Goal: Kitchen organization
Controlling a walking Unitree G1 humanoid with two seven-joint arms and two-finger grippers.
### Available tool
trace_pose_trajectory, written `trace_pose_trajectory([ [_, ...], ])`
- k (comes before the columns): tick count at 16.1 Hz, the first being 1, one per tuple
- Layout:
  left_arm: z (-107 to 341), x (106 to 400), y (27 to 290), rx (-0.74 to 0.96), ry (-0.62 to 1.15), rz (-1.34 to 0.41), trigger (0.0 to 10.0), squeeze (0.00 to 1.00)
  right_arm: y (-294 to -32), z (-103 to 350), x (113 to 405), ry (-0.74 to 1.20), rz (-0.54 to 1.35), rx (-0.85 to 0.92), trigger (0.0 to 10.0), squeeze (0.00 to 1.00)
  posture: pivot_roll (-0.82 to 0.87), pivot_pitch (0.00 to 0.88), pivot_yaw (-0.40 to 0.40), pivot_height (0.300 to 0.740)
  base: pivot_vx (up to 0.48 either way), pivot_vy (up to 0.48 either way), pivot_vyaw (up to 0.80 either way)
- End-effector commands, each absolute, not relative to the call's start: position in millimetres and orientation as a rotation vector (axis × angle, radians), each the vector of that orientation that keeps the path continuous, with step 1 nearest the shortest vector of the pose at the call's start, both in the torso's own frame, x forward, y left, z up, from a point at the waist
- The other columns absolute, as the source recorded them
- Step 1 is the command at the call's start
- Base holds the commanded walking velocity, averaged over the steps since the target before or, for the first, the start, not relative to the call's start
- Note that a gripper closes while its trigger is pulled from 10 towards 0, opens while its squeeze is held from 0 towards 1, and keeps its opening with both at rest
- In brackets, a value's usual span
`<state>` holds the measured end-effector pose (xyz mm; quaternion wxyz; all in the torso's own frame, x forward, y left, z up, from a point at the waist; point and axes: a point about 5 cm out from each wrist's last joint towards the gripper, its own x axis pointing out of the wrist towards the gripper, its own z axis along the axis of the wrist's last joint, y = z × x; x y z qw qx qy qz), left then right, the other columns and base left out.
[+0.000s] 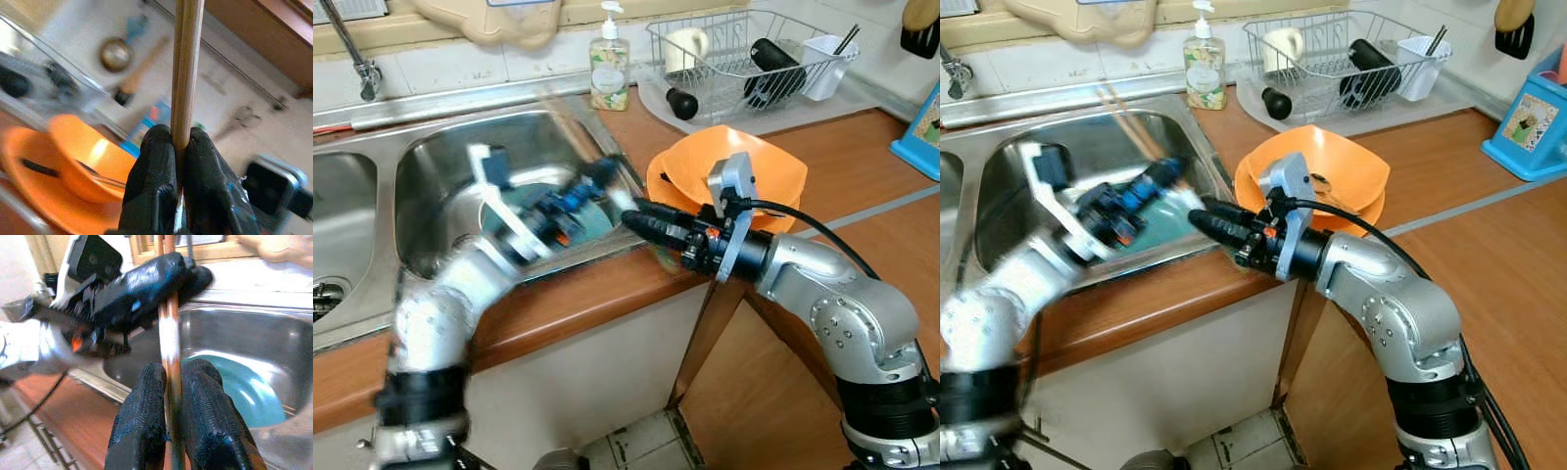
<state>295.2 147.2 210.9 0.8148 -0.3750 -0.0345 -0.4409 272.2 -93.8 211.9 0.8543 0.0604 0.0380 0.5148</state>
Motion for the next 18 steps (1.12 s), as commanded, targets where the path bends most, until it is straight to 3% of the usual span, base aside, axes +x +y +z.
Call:
trace_pose_trajectory([
  [1,216.2,302.5,160.0,-0.782,-0.108,-0.868,0.0,0.00,-93.6,212.4,272.5,0.072,1.079,0.121,10.0,0.00,-0.11,0.000,0.064,0.740,0.000,0.000,0.00],
  [4,213.1,318.3,180.2,-0.777,-0.109,-0.705,0.0,0.00,-95.1,208.1,270.5,0.104,1.059,0.118,10.0,0.00,-0.12,0.000,0.066,0.740,0.000,0.000,0.00],
  [7,191.3,347.7,201.7,-0.770,0.004,-0.385,0.0,0.00,-92.5,207.5,267.1,0.103,1.049,0.127,10.0,0.00,-0.12,0.000,0.062,0.740,0.000,0.000,0.00],
  [10,178.2,366.2,210.4,-0.791,0.048,-0.201,0.6,0.00,-88.2,205.4,263.9,0.099,1.044,0.134,10.0,0.00,-0.13,0.000,0.060,0.740,0.000,0.000,0.00],
  [11,172.3,372.6,211.0,-0.792,0.086,-0.141,10.0,0.00,-86.4,204.8,263.1,0.099,1.032,0.139,10.0,0.00,-0.13,0.000,0.064,0.740,0.000,0.000,0.00],
  [13,163.9,378.8,210.4,-0.774,0.140,-0.075,10.0,0.00,-85.0,206.4,263.6,0.069,1.005,0.140,10.0,0.00,-0.13,0.000,0.064,0.740,0.000,0.000,0.00],
  [14,155.3,380.3,211.6,-0.749,0.191,-0.014,10.0,1.00,-84.7,206.2,264.0,0.069,0.982,0.125,10.0,0.00,-0.15,0.000,0.081,0.740,0.000,0.000,0.00],
  [16,143.1,381.0,216.9,-0.705,0.260,0.093,10.0,1.00,-84.3,208.3,264.2,0.069,0.950,0.114,10.0,0.00,-0.15,0.000,0.084,0.740,0.000,0.000,0.00],
  [17,136.9,381.0,221.9,-0.675,0.296,0.159,10.0,1.00,-84.9,214.3,265.5,0.057,0.916,0.124,10.0,1.00,-0.15,0.000,0.084,0.740,0.000,0.000,0.00],
  [18,135.5,381.0,222.9,-0.672,0.306,0.171,10.0,1.00,-85.8,217.6,267.3,0.042,0.887,0.129,10.0,1.00,-0.15,0.000,0.084,0.740,0.000,0.000,0.00],
])
